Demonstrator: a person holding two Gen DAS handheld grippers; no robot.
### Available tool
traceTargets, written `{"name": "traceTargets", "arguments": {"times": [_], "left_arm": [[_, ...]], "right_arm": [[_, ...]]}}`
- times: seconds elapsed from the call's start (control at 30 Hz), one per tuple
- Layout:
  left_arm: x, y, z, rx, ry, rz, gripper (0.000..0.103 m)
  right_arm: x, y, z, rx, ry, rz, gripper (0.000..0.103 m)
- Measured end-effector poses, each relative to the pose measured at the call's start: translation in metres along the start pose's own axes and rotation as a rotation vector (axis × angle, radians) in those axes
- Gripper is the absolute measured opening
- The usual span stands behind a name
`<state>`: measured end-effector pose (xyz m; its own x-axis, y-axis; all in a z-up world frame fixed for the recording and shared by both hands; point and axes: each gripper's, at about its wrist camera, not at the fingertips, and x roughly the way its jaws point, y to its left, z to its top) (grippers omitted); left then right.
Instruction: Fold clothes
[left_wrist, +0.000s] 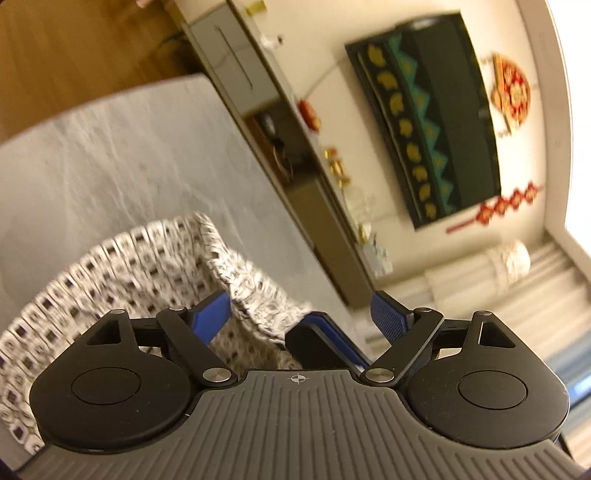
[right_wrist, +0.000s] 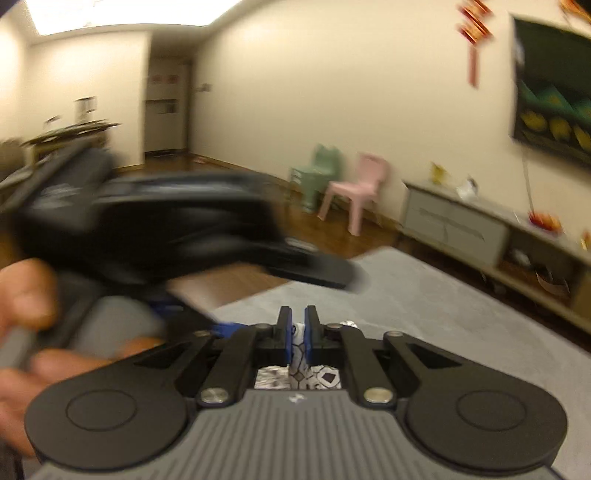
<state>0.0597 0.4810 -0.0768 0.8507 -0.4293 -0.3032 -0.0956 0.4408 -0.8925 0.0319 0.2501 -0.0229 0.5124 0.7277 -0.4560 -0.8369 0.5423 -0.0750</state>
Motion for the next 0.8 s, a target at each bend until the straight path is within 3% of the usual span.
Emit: {"name": "traceTargets", "arguments": {"times": [0.07,0.1,0.13,0.17,0.2,0.23,0.3,0.37,0.47,0.5,0.53,0.6,0.63,0.77,0.8], "left_arm": [[0.009,0.003,-0.003,-0.001,0.081,-0.019,0.057],[0.011,0.004,-0.003,-0.004,0.106,-0.036,0.023],[0.012,0.006,-0.003,-0.008,0.129,-0.054,0.002],[0.004,0.002,-0.002,0.017,0.105,-0.029,0.0],[-0.005,-0.002,-0.001,0.044,0.077,-0.001,0.0],[-0.013,0.002,0.0,0.032,0.062,0.015,0.0],[-0.029,0.012,0.001,0.003,0.034,0.046,0.0],[-0.044,0.021,0.003,-0.026,0.006,0.077,0.0],[-0.056,0.035,0.003,-0.066,-0.006,0.132,0.003],[-0.054,0.036,0.0,-0.06,0.004,0.14,0.009],[-0.053,0.032,-0.002,-0.04,0.008,0.146,0.029],[-0.053,0.025,-0.011,0.0,0.015,0.169,0.059],[-0.052,0.021,-0.017,0.02,0.017,0.187,0.064],[-0.051,0.009,-0.043,0.097,0.029,0.257,0.058],[-0.05,0.008,-0.045,0.111,0.029,0.282,0.039]], "right_arm": [[-0.015,0.011,-0.005,-0.036,-0.03,0.013,0.007],[-0.019,0.012,-0.007,-0.027,-0.023,0.032,0.007],[-0.024,0.014,-0.01,-0.018,-0.016,0.051,0.007],[-0.031,0.009,-0.014,0.009,0.006,0.08,0.006],[-0.039,0.003,-0.018,0.035,0.026,0.106,0.016],[-0.063,-0.006,-0.024,0.059,0.003,0.076,0.037],[-0.109,-0.024,-0.037,0.107,-0.043,0.014,0.056],[-0.153,-0.047,-0.065,0.139,-0.03,-0.093,0.059],[-0.193,-0.072,-0.115,0.153,0.08,-0.255,0.06],[-0.203,-0.08,-0.132,0.155,0.123,-0.305,0.06],[-0.214,-0.087,-0.149,0.156,0.164,-0.353,0.06],[-0.233,-0.088,-0.173,0.153,0.197,-0.368,0.06],[-0.239,-0.088,-0.18,0.152,0.2,-0.367,0.062],[-0.243,-0.066,-0.182,0.067,0.216,-0.311,0.066],[-0.241,-0.057,-0.179,0.036,0.215,-0.29,0.068]]}}
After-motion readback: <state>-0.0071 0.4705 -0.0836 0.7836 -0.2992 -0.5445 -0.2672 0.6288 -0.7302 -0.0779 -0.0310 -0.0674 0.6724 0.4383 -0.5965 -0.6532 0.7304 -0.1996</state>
